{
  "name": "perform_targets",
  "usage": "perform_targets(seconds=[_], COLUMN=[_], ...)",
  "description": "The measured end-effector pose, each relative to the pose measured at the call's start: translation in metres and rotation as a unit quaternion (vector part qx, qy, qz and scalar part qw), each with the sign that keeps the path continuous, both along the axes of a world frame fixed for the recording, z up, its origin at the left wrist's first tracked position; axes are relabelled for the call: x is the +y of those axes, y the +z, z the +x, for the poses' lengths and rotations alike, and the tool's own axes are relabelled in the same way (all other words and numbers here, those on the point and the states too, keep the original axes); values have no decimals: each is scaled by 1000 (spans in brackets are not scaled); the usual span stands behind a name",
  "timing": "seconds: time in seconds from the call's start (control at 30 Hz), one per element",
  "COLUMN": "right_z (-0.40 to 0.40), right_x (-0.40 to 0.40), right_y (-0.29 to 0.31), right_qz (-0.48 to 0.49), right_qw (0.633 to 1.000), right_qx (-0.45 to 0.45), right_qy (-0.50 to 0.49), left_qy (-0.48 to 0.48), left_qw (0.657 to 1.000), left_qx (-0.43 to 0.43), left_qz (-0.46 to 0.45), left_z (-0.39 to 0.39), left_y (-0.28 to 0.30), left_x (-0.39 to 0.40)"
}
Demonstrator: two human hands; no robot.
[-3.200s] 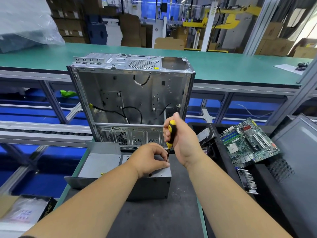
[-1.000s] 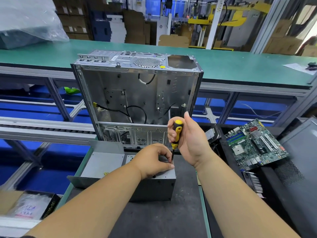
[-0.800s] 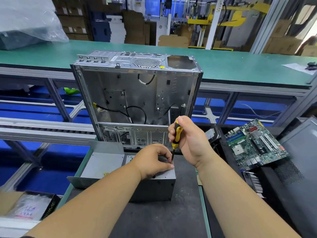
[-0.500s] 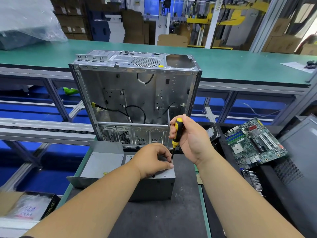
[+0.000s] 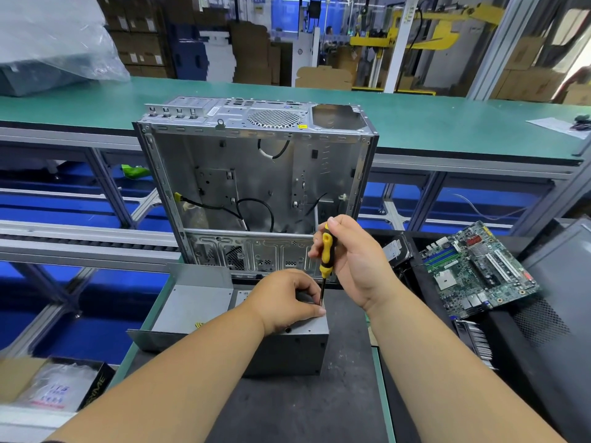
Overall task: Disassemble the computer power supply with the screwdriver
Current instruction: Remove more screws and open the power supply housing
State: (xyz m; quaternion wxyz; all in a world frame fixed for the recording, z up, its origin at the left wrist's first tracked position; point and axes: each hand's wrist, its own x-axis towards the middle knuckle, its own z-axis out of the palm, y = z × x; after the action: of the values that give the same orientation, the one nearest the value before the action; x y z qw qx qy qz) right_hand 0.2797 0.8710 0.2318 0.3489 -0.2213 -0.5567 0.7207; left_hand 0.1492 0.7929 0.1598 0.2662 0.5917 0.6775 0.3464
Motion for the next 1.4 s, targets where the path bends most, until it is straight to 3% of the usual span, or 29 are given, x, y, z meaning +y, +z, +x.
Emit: perform_targets(seconds=[0.33,0.73,0.97,1.1,1.4], right_z=[-7,-3,-10,-10,-5], right_x=[-7,-1,-8,-8,-2], right_y=[-7,-6,-8,-9,-6], right_qz=[11,76,-15,78,86], right_qw=[999,996,1000,996,996], right_qx=[39,-35,25,-42,-20], right_qy=[26,-20,-12,-21,-27], left_qy=[1,6,4,3,2], left_qw=[1000,1000,1000,1000,1000], left_qx=[-2,0,5,-2,2], left_qz=[-9,-10,-3,-1,0], left_z=[0,0,1,2,1], left_y=[1,2,3,3,4], left_x=[0,0,0,-1,0])
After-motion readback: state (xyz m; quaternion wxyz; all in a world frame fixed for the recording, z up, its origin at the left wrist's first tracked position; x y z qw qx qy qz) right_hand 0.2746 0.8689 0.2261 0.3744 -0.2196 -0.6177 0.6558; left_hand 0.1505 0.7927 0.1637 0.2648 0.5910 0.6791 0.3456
